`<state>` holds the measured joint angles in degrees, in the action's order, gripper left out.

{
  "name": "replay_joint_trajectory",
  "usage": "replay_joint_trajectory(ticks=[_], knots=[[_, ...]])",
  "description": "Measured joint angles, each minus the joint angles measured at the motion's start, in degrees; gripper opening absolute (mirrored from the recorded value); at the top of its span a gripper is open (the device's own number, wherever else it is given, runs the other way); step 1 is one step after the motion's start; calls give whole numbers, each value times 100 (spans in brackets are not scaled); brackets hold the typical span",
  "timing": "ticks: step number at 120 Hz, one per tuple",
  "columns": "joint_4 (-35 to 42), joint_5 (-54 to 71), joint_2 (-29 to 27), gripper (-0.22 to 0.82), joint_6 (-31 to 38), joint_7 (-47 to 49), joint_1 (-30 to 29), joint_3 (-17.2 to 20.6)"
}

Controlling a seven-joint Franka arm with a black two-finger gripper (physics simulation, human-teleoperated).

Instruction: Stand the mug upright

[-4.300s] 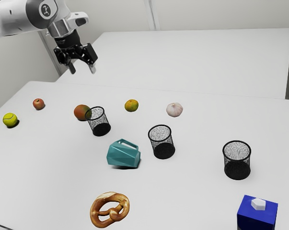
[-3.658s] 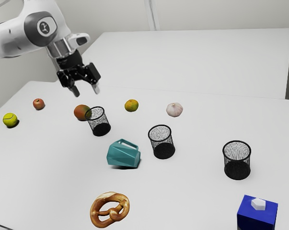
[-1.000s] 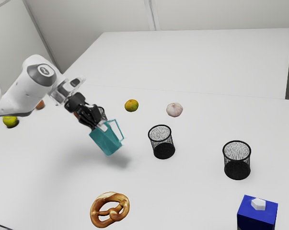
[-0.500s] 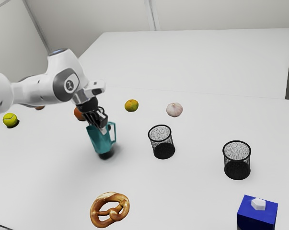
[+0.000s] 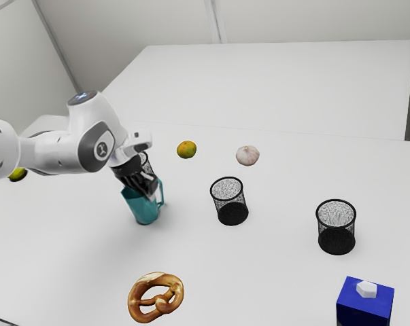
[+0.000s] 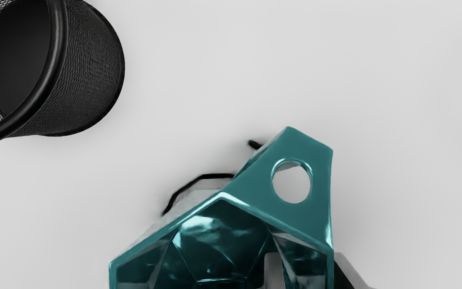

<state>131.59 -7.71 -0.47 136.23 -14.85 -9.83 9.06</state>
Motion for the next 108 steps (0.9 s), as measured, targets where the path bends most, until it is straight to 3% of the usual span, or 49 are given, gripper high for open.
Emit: replay_joint_trajectory(ticks=[16,37,56,83,108], knots=[[-22,-7,-102,32,52,87,70,13],[-368,-10,-234,48,-107,165,162,16],[-1617,-32,-154,55,-1015,218,160,-20],[-3961,44,611,58,-2742,290,137,-65],[-4754,173,849,60,-3887,343,107,-69]])
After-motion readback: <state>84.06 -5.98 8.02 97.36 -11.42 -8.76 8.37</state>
